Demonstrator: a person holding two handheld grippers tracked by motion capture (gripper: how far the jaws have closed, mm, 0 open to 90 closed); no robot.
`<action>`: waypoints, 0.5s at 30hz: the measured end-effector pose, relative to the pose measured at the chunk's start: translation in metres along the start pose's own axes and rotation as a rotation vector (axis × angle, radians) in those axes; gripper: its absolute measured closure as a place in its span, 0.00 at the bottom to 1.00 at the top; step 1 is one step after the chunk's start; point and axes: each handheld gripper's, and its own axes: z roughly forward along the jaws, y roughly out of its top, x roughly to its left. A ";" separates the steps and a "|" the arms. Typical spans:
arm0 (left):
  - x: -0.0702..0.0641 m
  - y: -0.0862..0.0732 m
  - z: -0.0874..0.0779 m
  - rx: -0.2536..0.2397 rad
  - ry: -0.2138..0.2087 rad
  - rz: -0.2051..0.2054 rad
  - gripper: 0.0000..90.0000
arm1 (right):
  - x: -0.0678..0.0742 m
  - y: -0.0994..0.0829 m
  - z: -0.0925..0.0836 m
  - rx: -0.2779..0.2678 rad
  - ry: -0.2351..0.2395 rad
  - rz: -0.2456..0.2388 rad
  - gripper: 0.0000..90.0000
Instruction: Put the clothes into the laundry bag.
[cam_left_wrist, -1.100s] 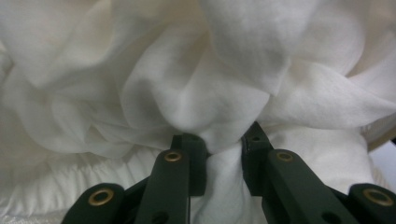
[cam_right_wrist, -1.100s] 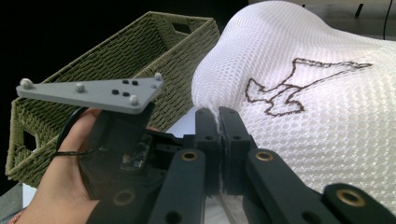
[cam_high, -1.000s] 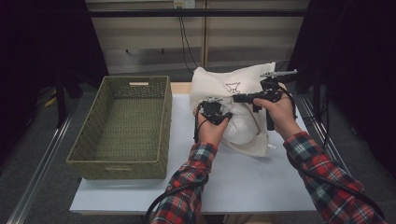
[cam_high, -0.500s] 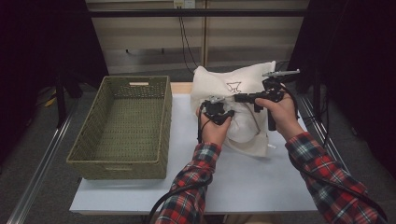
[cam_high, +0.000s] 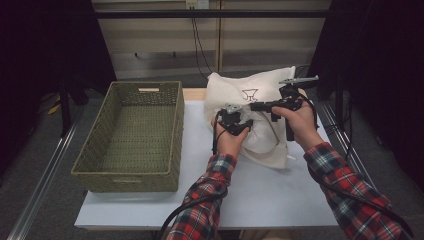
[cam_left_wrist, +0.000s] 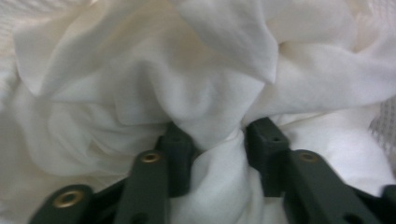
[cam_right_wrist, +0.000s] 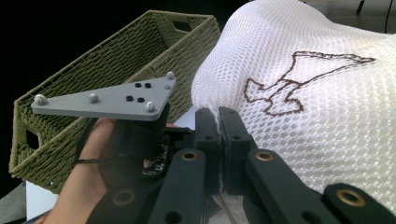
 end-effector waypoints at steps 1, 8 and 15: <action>0.001 -0.001 -0.002 0.005 0.004 -0.002 0.61 | 0.000 0.000 0.001 0.001 0.001 0.002 0.98; 0.006 -0.003 -0.016 0.091 0.050 0.030 0.27 | -0.002 -0.002 0.006 0.015 -0.006 0.001 0.98; 0.004 -0.007 -0.031 0.139 0.044 0.057 0.13 | -0.003 -0.002 0.006 0.020 -0.016 0.006 0.98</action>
